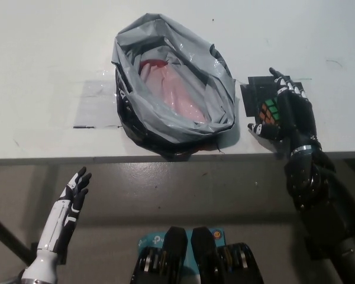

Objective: Use the right hand to pick up a rubix's cube and place it into a plastic bag and lift the bag

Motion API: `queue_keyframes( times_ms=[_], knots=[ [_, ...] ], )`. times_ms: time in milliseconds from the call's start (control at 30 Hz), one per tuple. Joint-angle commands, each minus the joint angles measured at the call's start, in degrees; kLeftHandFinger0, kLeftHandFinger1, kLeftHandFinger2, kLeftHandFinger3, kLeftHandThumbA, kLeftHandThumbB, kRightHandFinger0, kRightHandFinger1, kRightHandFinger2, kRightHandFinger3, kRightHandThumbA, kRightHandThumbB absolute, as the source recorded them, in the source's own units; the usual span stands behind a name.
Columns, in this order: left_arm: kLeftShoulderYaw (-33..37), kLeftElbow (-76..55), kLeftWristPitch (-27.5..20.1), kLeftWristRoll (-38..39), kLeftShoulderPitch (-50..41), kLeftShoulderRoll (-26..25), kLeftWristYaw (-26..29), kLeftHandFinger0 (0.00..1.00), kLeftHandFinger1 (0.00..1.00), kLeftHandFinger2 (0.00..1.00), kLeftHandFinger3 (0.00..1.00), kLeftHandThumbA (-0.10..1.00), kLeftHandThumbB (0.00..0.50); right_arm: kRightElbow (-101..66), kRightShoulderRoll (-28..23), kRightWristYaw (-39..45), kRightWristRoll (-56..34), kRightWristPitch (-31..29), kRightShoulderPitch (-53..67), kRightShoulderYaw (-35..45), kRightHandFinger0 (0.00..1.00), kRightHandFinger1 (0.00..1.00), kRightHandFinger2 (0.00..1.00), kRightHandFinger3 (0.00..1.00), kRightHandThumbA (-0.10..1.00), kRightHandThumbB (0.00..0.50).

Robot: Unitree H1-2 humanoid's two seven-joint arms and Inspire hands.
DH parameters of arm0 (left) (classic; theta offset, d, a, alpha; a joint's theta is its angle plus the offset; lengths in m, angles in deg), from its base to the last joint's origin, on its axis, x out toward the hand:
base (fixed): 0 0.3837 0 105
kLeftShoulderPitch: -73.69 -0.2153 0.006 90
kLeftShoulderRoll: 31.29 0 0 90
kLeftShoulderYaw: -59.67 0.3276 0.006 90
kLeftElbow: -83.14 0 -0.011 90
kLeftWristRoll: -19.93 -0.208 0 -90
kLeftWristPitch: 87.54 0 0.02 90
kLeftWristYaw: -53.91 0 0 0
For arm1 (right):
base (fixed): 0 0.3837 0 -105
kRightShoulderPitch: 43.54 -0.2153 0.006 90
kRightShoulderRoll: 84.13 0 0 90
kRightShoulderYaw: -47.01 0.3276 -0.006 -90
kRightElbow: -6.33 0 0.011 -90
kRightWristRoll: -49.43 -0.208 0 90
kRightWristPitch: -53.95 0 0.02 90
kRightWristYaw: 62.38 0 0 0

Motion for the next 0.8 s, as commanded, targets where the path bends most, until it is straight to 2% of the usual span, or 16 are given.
queue_keyframes(
  times_ms=[0,433,700,733,767],
  knots=[
    [-0.4,-1.2,-0.9,0.7,1.0,-0.5,0.0,1.00,1.00,1.00,1.00,1.00,0.256,-0.1,-0.5,-3.8,2.0,0.3,-4.0,0.4,1.00,1.00,1.00,1.00,0.94,0.500],
    [-0.5,-1.0,-1.3,0.4,1.3,-0.5,0.2,1.00,1.00,1.00,1.00,1.00,0.239,1.2,0.1,-1.9,-0.7,0.0,-4.2,1.6,1.00,1.00,1.00,1.00,0.92,0.500],
    [-0.7,-1.2,-0.8,0.7,1.3,-0.4,0.2,1.00,1.00,1.00,1.00,1.00,0.255,3.5,0.6,2.7,-6.1,-0.3,-4.7,3.9,1.00,1.00,1.00,1.00,0.88,0.500],
    [-0.6,-1.0,-0.9,0.5,1.3,-0.4,0.3,1.00,1.00,1.00,1.00,1.00,0.254,3.3,0.5,4.1,-6.3,1.8,-5.0,4.0,1.00,1.00,1.00,1.00,0.92,0.500],
    [-0.6,-1.0,-1.0,0.4,1.4,-0.4,0.3,1.00,1.00,1.00,1.00,1.00,0.249,3.2,0.5,4.9,-6.4,3.1,-5.2,4.1,1.00,1.00,1.00,1.00,0.89,0.500]
  ],
)
